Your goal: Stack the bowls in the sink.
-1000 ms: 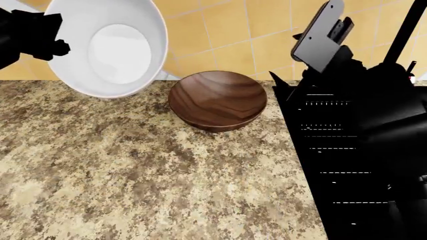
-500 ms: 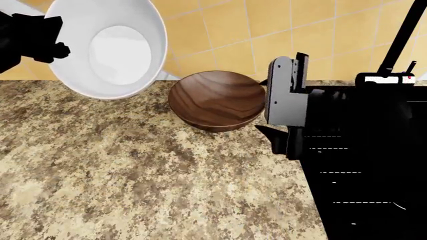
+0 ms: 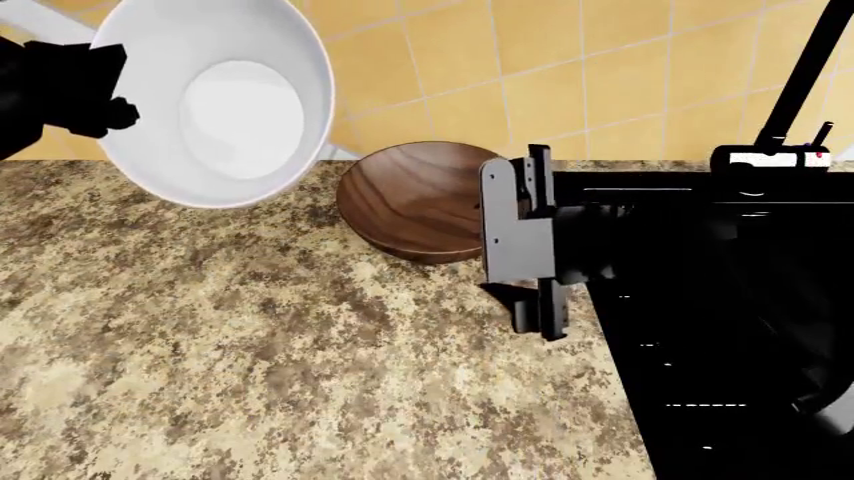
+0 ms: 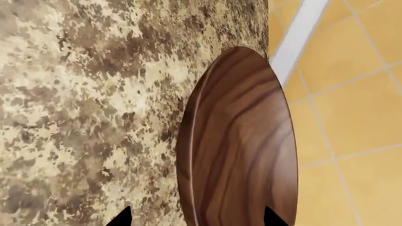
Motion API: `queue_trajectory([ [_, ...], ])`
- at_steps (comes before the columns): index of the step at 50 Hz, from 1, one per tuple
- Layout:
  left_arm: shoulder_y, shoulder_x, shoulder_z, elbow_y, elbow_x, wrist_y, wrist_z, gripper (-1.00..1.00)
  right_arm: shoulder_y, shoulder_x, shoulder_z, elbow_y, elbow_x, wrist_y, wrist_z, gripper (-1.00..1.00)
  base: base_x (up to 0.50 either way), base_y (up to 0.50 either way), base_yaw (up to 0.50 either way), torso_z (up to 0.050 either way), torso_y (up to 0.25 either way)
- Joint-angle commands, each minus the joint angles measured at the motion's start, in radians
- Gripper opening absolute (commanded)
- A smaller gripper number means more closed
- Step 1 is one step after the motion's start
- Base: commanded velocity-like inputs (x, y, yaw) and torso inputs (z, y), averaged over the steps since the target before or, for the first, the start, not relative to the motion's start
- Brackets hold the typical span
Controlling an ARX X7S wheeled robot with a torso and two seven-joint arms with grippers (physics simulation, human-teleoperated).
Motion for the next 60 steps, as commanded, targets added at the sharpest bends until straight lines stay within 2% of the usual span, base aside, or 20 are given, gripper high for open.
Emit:
queue_trajectory([
  [1, 0.012, -0.006, -0.014, 0.005, -0.001, 0.013, 0.002, -1.0, 0.021, -0.051, -0.033, 0.11, -0.004, -0.053, 0.009, 1.0, 0.0, 0.0, 0.0, 0.0, 0.0],
  [14, 0.019, -0.007, -0.014, 0.009, -0.002, 0.018, 0.006, -1.0, 0.057, -0.104, -0.043, 0.257, 0.003, -0.104, 0.033, 1.0, 0.0, 0.0, 0.0, 0.0, 0.001],
  [33, 0.032, -0.011, -0.009, 0.0, 0.023, 0.045, 0.038, -1.0, 0.072, -0.145, -0.048, 0.364, 0.019, -0.144, 0.051, 1.0, 0.0, 0.0, 0.0, 0.0, 0.001],
  [60, 0.045, -0.016, -0.017, 0.013, 0.014, 0.047, 0.025, -1.0, 0.083, -0.197, -0.067, 0.519, 0.027, -0.214, 0.082, 1.0, 0.0, 0.0, 0.0, 0.0, 0.0],
])
